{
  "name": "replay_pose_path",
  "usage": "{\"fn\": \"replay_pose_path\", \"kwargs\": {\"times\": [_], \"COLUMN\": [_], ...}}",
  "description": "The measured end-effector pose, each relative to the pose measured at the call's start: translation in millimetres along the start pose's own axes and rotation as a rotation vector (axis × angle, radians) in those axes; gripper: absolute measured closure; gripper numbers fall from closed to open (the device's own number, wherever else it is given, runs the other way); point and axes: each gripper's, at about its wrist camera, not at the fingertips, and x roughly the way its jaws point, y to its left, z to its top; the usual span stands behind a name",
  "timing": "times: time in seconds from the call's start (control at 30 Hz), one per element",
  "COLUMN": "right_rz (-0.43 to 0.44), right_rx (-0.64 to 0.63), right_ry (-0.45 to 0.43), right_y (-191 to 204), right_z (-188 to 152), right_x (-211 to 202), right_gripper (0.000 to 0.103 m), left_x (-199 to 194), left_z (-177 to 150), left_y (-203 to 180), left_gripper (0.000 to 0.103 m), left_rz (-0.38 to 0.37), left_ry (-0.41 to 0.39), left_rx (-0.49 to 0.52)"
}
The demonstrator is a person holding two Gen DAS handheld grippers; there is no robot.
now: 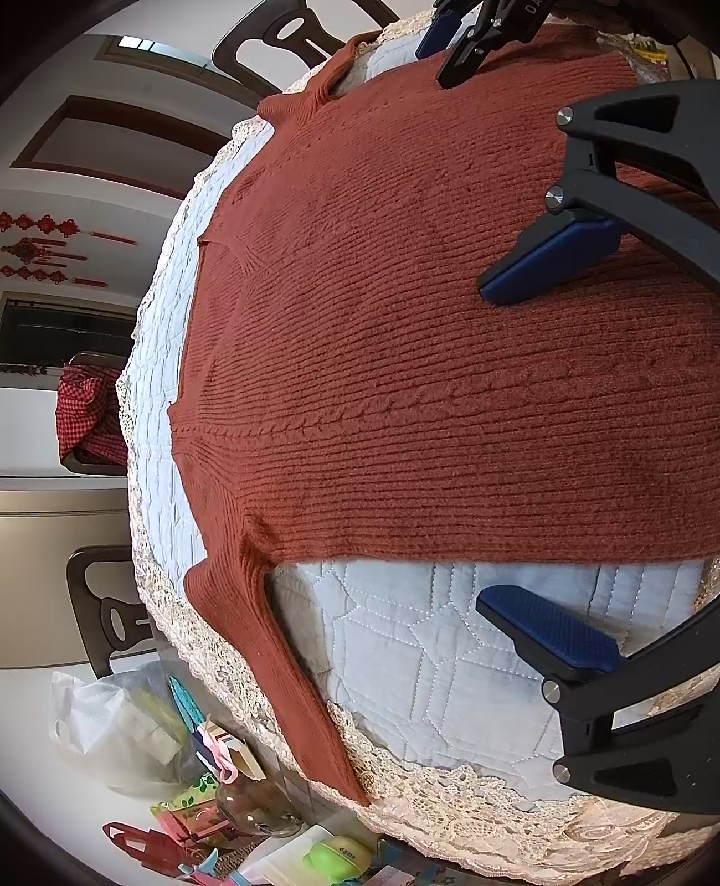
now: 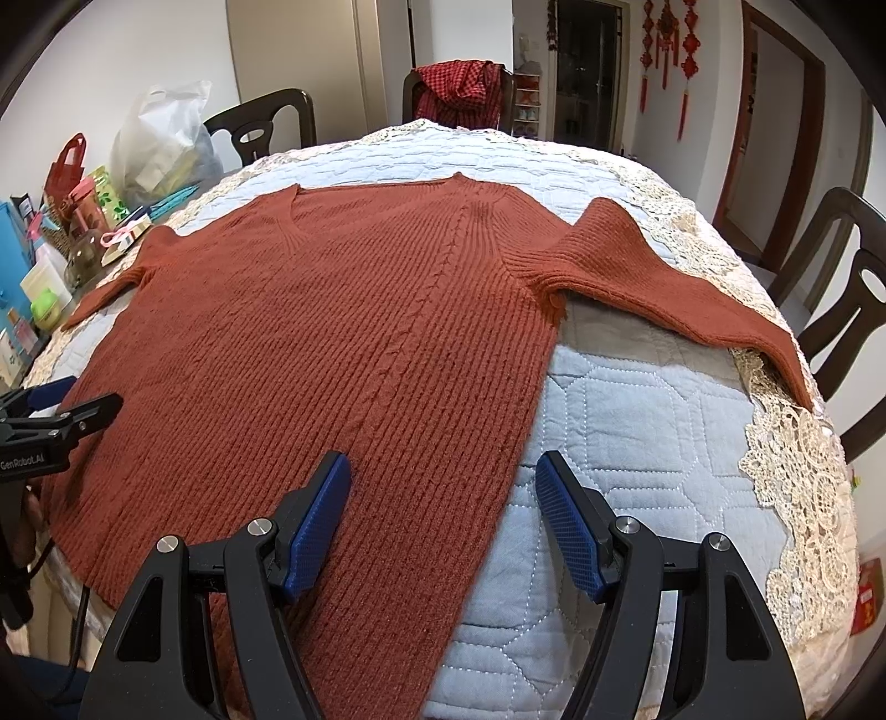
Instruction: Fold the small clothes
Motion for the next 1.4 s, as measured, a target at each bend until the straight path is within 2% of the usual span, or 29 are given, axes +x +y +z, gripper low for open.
{"fn": "replay_pose_path", "kwargs": {"times": [1.4], "right_rz": [-0.003], "right_rx": [-0.004], "right_ry": [0.005], "right_y": [0.5], "right_z": [-1.7], "right_x": [-1.3], "right_gripper": [0.033], "left_x": [0.6], "left_z": [-0.3], "left_y": [-1.4], "left_gripper": [0.000], "left_rz": [0.012], "left_ry": [-0.005], "left_rx": [0.000]}}
